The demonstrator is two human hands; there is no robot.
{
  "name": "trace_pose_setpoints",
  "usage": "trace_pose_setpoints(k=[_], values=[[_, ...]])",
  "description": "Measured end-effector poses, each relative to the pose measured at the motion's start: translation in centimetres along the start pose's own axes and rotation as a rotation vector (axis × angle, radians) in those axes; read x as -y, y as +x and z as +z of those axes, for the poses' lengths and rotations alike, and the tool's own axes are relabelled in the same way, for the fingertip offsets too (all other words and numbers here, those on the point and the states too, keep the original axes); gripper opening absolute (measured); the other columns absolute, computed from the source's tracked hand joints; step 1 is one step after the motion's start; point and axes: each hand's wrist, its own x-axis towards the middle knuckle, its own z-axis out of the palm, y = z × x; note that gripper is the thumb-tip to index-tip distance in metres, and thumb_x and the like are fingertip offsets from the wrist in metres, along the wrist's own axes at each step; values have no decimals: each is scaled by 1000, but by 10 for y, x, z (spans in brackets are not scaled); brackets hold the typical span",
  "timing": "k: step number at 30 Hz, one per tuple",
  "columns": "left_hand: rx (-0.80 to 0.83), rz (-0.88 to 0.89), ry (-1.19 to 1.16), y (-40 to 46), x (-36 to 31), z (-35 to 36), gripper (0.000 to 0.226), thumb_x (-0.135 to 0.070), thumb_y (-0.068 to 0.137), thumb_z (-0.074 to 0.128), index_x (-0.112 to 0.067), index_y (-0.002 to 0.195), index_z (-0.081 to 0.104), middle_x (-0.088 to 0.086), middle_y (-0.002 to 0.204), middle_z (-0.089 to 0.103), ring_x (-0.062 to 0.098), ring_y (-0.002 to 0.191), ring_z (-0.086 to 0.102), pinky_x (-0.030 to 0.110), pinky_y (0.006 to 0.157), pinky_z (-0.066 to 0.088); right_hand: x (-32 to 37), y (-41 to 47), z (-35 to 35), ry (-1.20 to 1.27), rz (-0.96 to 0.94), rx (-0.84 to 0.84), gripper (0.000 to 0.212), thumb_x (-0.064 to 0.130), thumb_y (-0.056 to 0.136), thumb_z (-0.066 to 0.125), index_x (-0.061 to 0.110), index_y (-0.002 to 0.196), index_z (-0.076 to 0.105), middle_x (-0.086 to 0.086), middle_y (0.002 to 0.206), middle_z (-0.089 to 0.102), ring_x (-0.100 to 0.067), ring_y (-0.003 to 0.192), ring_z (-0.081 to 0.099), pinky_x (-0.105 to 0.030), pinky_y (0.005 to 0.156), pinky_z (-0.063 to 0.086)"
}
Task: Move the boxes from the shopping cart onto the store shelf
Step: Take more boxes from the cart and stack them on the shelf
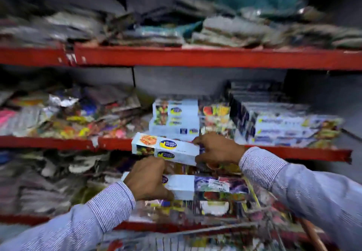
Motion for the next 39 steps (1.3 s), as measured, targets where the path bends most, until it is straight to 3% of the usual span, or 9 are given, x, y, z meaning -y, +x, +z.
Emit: trace_pose_setpoints(k=[6,10,14,18,22,27,31,36,39], values=[[-109,22,-53,46,3,-52,60,-56,46,75,-46,105,72,-10,94,78,13,89,67,28,69,52,-15,25,-52,-33,47,-75,31,25,79,71,8,104,68,-10,100,69,-27,92,61,-38,79,51],[-129,-4,-72,78,11,-69,64,-56,42,75,-45,104,73,-11,95,77,14,88,65,30,71,51,-27,47,-68,-36,78,-101,38,23,83,69,0,111,65,-21,113,67,-35,104,59,-41,86,49],[-127,11,-80,99,17,-77,56,-50,46,79,-41,102,75,-13,91,78,10,76,63,26,61,45,-41,68,-70,-24,110,-115,36,20,86,68,5,119,64,-16,120,65,-32,112,57,-32,86,43],[-150,-2,-67,118,22,-86,59,-51,49,81,-36,106,75,-13,100,77,13,92,66,30,76,54,-53,87,-79,-22,132,-108,46,20,90,65,7,133,55,-14,137,56,-30,125,51,-34,102,41],[-149,11,-73,136,24,-89,55,-53,47,82,-38,100,76,-12,89,77,13,83,67,33,70,58,-62,107,-85,-51,143,-88,43,19,90,65,6,130,57,-16,135,57,-32,124,52,-37,101,43],[-141,4,-63,153,25,-90,56,-50,54,86,-31,105,77,-11,98,76,14,88,66,29,70,56,-72,125,-79,-75,146,-112,41,20,88,66,12,128,59,-16,125,58,-31,116,53,-31,92,41],[-122,18,-46,162,28,-93,51,-48,57,86,-29,105,77,-7,103,78,14,72,64,22,58,42,-79,130,-71,-89,139,-190,40,22,83,73,10,120,66,-13,119,62,-26,108,58,-27,88,43],[-125,16,-58,179,34,-95,56,-48,59,87,-27,110,76,-12,114,74,11,92,68,26,73,56,-85,127,-82,21,144,-250,37,20,82,73,9,117,70,-7,119,72,-17,104,68,-25,92,52],[-138,13,-81,192,34,-94,58,-48,60,87,-27,113,75,-11,118,73,12,93,70,30,75,59,-87,121,-92,110,145,-303,30,23,87,68,10,114,72,-8,119,72,-15,99,69,-24,89,52]])
